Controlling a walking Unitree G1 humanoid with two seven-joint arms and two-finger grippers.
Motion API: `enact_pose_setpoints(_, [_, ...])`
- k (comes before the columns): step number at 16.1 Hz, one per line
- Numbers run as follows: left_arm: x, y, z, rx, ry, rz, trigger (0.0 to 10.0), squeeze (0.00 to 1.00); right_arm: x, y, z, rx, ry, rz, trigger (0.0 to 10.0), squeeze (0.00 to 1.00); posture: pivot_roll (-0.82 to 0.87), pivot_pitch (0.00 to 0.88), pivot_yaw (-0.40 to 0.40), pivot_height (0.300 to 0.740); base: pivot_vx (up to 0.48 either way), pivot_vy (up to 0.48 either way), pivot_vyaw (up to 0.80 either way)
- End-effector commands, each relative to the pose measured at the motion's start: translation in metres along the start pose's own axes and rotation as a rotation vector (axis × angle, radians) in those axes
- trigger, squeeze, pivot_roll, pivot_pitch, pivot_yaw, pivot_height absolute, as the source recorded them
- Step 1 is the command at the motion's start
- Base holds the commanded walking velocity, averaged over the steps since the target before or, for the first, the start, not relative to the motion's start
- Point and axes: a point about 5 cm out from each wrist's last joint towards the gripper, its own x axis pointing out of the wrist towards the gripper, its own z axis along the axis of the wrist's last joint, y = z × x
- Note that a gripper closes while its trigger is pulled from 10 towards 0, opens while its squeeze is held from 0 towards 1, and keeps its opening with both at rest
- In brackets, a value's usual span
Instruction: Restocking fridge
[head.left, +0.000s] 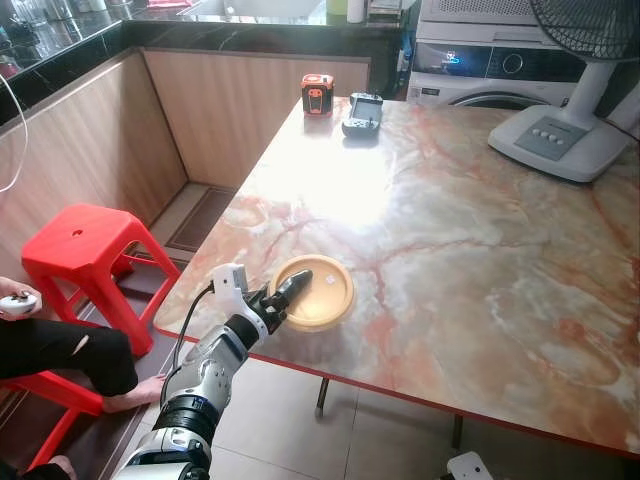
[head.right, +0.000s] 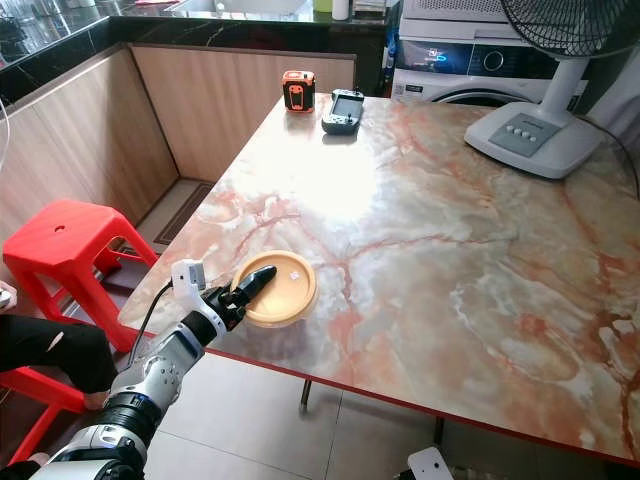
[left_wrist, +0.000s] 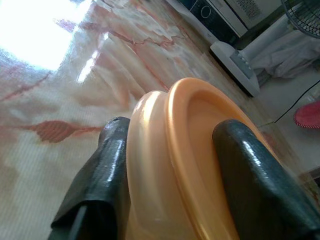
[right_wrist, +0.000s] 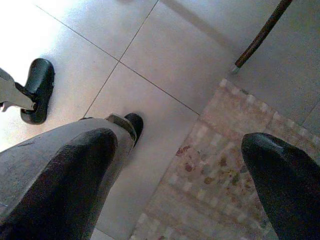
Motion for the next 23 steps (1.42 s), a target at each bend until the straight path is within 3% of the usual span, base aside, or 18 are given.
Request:
enact_pose_setpoints(1, [-0.001,0.001,-0.002,0.017,0.011,0.006,0.0,0.00,0.000,0.000,-0.001,-0.008,0.007,0.001,10.0,0.00,-0.10,0.000,0.017,0.740,0.000,0.000,0.00])
enact_pose_setpoints(8, [0.000,-0.001,0.004,0.013,-0.038,0.006,0.0,0.00,0.000,0.001,-0.001,-0.007,0.005,0.002,10.0,0.00,-0.10,0.000,0.017,0.740,0.000,0.000,0.00])
enact_pose_setpoints(14, [-0.003,-0.024,0.016,-0.006,-0.173,-0.026,0.0,0.00,-0.001,0.000,-0.003,-0.007,0.008,0.000,10.0,0.00,-0.09,0.000,0.013,0.740,0.000,0.000,0.00])
enact_pose_setpoints(17, [-0.011,-0.035,0.033,0.069,-0.255,0.004,0.0,0.00,-0.001,0.000,-0.004,-0.005,0.006,0.001,10.0,0.00,-0.08,0.000,0.014,0.740,0.000,0.000,0.00])
enact_pose_setpoints(21, [-0.013,-0.046,0.047,0.088,-0.293,-0.014,0.0,0.00,-0.001,0.000,-0.005,0.000,0.006,0.000,10.0,0.00,-0.09,0.000,0.021,0.740,0.000,0.000,0.00])
enact_pose_setpoints(22, [-0.014,-0.048,0.050,0.111,-0.292,0.001,10.0,0.00,-0.001,0.001,-0.006,0.007,0.005,0.001,10.0,0.00,-0.10,0.000,0.022,0.740,0.000,0.000,0.00])
enact_pose_setpoints(23, [-0.014,-0.047,0.051,0.109,-0.301,0.020,10.0,0.00,-0.001,0.001,-0.006,0.017,0.003,-0.001,10.0,0.00,-0.10,0.000,0.024,0.740,0.000,0.000,0.00])
